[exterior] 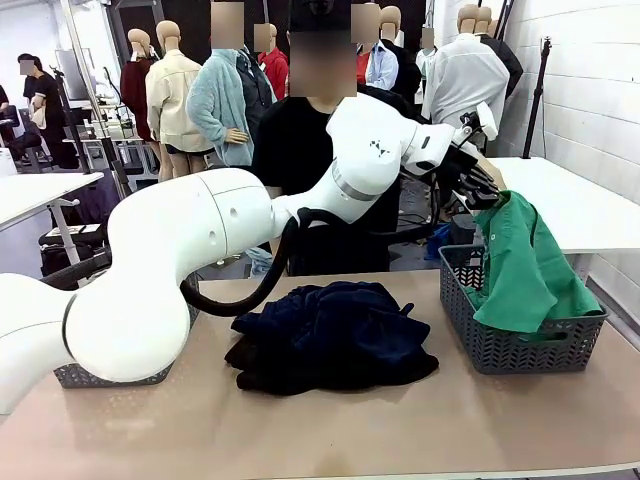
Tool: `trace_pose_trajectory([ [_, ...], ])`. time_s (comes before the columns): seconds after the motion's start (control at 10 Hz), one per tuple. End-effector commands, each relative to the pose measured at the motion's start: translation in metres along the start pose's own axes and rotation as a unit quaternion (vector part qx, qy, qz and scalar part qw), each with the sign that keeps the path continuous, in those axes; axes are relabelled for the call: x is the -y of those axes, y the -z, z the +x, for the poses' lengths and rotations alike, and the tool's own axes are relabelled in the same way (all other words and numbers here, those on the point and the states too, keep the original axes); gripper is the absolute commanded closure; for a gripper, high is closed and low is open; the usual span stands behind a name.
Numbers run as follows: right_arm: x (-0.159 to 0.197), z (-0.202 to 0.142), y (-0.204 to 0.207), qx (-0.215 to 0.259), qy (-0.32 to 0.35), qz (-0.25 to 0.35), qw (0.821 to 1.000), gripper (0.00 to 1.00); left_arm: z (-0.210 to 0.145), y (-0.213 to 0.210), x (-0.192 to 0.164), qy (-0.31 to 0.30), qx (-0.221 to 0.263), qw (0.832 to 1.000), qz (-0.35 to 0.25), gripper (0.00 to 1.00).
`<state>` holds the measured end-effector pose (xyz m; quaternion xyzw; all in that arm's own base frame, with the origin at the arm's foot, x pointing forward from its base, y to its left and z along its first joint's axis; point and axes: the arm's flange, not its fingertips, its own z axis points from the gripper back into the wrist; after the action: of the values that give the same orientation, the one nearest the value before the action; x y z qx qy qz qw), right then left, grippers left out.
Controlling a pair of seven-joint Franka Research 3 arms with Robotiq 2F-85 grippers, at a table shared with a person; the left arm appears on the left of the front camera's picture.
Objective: Sort the tops and bottoms.
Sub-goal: Sort the clothes according to human instructions.
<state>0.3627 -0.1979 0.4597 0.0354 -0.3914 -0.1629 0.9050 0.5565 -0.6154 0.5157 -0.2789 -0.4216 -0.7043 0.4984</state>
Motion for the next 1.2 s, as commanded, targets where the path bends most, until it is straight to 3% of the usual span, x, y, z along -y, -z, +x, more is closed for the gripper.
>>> trace_pose_trajectory([
  [0.0,0.003,-0.002,0.002,-0.002,0.0,0.004,1.0,0.0,-0.02,0.02,-0.045,-0.002,0.021,0.998,0.061,1.0],
  [0.1,0.003,-0.002,0.002,-0.002,0.0,0.004,1.0,0.0,-0.03,0.033,-0.058,-0.001,0.021,0.996,0.083,1.0],
  [0.3,0.003,-0.002,0.002,-0.002,0.0,0.004,1.0,0.0,-0.057,0.066,-0.075,-0.005,-0.045,0.991,0.128,1.0],
  [0.6,0.003,-0.002,0.002,-0.002,0.0,0.004,1.0,0.0,-0.09,0.121,-0.066,-0.019,-0.103,0.989,0.104,1.0],
  [0.8,0.003,-0.002,0.002,-0.002,0.0,0.004,1.0,0.0,-0.1,0.133,-0.058,-0.026,-0.133,0.989,0.061,1.0],
  [0.9,0.003,-0.002,0.002,-0.002,0.0,0.004,1.0,0.0,-0.098,0.131,-0.059,-0.025,-0.131,0.99,0.055,0.9],
  [1.1,0.003,-0.002,0.002,-0.002,0.0,0.004,1.0,0.0,-0.096,0.129,-0.057,-0.034,-0.128,0.99,0.038,0.51],
])
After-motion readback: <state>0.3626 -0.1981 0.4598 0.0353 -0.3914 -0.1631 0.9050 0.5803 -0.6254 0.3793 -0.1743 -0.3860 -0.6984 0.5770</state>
